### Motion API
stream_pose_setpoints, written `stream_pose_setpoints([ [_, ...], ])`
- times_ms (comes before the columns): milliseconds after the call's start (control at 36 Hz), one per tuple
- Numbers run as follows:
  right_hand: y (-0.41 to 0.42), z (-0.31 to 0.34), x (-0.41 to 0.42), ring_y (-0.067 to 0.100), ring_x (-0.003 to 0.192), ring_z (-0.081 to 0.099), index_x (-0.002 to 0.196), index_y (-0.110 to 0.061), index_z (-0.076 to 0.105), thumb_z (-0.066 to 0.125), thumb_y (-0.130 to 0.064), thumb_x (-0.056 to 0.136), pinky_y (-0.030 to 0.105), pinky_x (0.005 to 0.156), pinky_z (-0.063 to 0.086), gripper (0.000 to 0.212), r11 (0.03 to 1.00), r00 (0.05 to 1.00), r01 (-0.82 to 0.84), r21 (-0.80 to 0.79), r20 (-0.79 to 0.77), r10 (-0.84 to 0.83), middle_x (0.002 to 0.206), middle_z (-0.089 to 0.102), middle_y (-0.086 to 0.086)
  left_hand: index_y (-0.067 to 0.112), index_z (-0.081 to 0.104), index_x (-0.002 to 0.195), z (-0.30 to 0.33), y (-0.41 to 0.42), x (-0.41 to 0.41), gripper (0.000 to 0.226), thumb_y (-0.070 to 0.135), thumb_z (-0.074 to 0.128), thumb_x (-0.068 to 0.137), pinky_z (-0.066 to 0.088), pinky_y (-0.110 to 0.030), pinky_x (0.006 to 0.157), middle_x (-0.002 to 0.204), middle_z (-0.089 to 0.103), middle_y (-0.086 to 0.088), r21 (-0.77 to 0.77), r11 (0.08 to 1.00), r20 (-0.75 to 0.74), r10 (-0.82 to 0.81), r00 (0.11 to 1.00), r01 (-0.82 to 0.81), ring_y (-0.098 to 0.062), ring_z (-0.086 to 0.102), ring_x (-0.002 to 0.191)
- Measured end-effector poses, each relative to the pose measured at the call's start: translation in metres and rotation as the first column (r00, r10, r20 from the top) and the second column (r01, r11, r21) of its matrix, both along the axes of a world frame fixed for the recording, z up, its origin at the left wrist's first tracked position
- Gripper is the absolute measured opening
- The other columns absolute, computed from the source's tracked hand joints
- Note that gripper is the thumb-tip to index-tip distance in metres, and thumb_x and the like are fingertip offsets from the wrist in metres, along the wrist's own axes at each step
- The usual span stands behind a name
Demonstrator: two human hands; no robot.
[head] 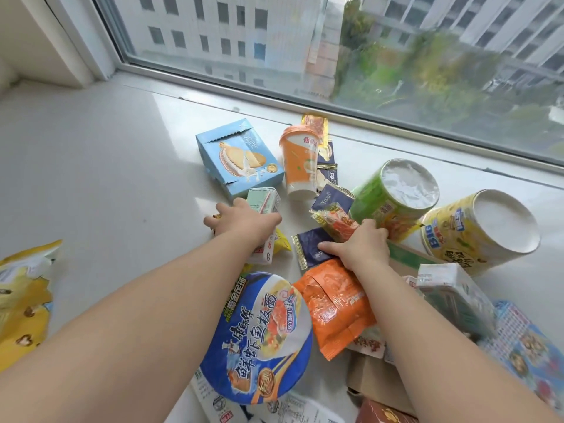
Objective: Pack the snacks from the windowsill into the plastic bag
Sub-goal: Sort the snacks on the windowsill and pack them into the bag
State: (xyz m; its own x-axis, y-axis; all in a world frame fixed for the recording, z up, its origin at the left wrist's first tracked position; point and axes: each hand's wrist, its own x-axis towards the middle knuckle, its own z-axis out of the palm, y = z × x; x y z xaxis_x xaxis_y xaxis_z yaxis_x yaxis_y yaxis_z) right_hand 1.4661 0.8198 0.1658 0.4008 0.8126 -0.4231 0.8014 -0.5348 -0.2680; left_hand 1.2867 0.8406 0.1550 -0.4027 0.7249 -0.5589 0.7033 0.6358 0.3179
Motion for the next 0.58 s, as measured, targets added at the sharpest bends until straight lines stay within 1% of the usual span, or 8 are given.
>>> stream_pose_setpoints([
  [111,0.000,0.005,0.003,0.032,0.129,0.036,0.134,-0.005,0.039,0.073,-0.070,0.056,0.040,0.101,0.037,0.107,0.991,0.987,-0.026,-0.134,0.156,0.047,0.138,0.040,0.015,0.013,0.033,0.135,0.000,-0.001,0.001,0.077,0.056,0.053,0.074,0.038,-0.038,0.087,0.130,0.033,-0.013,0.006,1.000,-0.012,-0.004,1.000,0.004,-0.038,0.029,0.118],
  [167,0.001,0.007,0.000,0.032,0.130,0.034,0.135,-0.007,0.038,0.073,-0.069,0.058,0.040,0.102,0.036,0.105,0.988,0.982,-0.050,-0.147,0.172,0.076,0.140,0.040,0.014,0.012,0.033,0.135,0.000,-0.002,0.002,0.076,0.055,0.052,0.075,0.037,-0.038,0.087,0.130,0.033,-0.013,0.008,1.000,-0.021,-0.010,1.000,0.010,-0.038,0.029,0.119],
  [222,0.004,0.008,-0.003,0.032,0.129,0.037,0.136,-0.009,0.035,0.076,-0.064,0.060,0.040,0.101,0.036,0.103,0.988,0.986,-0.056,-0.147,0.146,0.077,0.141,0.040,0.013,0.012,0.032,0.134,0.000,-0.002,0.002,0.074,0.054,0.052,0.077,0.036,-0.037,0.087,0.130,0.033,-0.013,0.006,1.000,-0.026,-0.012,1.000,0.012,-0.038,0.028,0.119],
  [333,0.004,0.008,-0.005,0.032,0.126,0.041,0.134,-0.012,0.035,0.075,-0.064,0.060,0.040,0.097,0.040,0.099,0.985,0.981,-0.098,-0.145,0.154,0.120,0.137,0.042,0.012,0.012,0.032,0.135,-0.002,0.000,0.003,0.075,0.054,0.051,0.077,0.038,-0.039,0.091,0.131,0.033,-0.014,0.003,1.000,-0.037,-0.018,0.999,0.018,-0.038,0.029,0.119],
  [389,0.000,0.009,-0.006,0.032,0.121,0.046,0.129,-0.011,0.041,0.075,-0.061,0.064,0.038,0.093,0.042,0.089,0.985,0.975,-0.135,-0.109,0.165,0.152,0.132,0.046,0.012,0.012,0.031,0.136,-0.003,0.000,0.004,0.075,0.054,0.052,0.076,0.040,-0.039,0.091,0.131,0.033,-0.013,0.002,1.000,-0.043,-0.015,0.999,0.015,-0.038,0.028,0.119],
  [472,-0.006,0.011,-0.008,0.029,0.108,0.057,0.112,-0.013,0.055,0.075,-0.050,0.071,0.032,0.078,0.043,0.059,0.970,0.957,-0.237,-0.050,0.158,0.242,0.117,0.060,0.010,0.013,0.031,0.134,-0.003,0.001,0.008,0.074,0.052,0.053,0.076,0.040,-0.038,0.081,0.130,0.032,-0.012,0.003,1.000,-0.053,-0.008,0.999,0.008,-0.039,0.027,0.119],
  [528,-0.008,0.011,-0.010,0.029,0.104,0.060,0.106,-0.015,0.061,0.073,-0.044,0.076,0.031,0.076,0.043,0.044,0.954,0.941,-0.296,-0.052,0.158,0.300,0.111,0.065,0.008,0.013,0.031,0.134,-0.003,0.002,0.009,0.073,0.052,0.053,0.076,0.040,-0.038,0.080,0.130,0.032,-0.012,-0.001,1.000,-0.064,-0.014,0.998,0.014,-0.039,0.027,0.119],
  [583,-0.008,0.014,-0.008,0.029,0.102,0.061,0.105,-0.015,0.063,0.070,-0.040,0.080,0.030,0.074,0.043,0.036,0.951,0.939,-0.309,-0.030,0.149,0.310,0.109,0.065,0.007,0.013,0.031,0.134,-0.003,0.003,0.009,0.073,0.053,0.053,0.077,0.038,-0.038,0.078,0.129,0.032,-0.012,-0.008,1.000,-0.071,-0.018,0.997,0.017,-0.039,0.027,0.118],
])
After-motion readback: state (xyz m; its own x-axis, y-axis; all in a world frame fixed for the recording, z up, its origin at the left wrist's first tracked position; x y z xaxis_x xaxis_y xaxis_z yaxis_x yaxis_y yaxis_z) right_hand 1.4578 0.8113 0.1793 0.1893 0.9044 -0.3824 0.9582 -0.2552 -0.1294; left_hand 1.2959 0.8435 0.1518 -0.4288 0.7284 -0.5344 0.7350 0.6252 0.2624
